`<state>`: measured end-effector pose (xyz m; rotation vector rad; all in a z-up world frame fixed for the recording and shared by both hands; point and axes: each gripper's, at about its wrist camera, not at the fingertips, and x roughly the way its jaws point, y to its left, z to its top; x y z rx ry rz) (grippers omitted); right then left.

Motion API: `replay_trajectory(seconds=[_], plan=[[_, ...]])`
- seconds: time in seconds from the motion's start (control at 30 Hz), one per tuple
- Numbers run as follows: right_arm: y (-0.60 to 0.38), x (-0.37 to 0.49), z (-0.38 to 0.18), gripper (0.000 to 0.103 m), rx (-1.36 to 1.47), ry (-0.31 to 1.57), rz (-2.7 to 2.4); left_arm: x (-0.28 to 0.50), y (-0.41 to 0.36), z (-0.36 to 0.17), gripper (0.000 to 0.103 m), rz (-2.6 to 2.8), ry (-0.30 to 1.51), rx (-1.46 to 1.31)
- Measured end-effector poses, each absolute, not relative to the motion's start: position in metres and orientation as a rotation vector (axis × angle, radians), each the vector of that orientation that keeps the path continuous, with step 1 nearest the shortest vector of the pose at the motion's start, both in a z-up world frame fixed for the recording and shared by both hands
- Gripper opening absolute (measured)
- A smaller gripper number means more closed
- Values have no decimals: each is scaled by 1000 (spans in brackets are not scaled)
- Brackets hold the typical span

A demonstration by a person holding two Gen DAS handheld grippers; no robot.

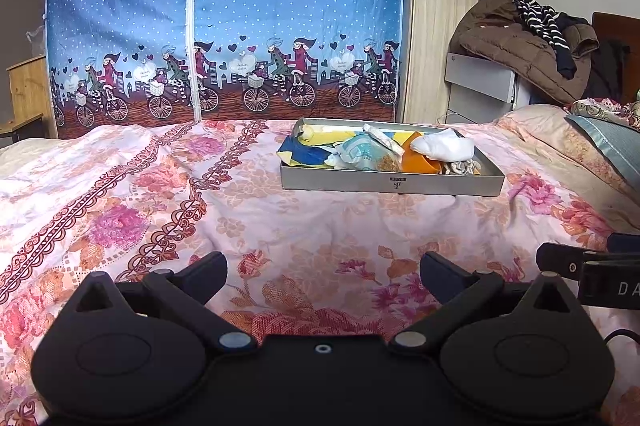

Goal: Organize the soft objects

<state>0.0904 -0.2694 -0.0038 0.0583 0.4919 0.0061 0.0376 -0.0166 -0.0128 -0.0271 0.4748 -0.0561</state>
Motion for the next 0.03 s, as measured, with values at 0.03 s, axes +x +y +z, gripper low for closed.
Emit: replay_trajectory(seconds=[0.03], plan=[[-269,91,-4,103,58,494,6,39,-17,-13,102,-56,478,-27]])
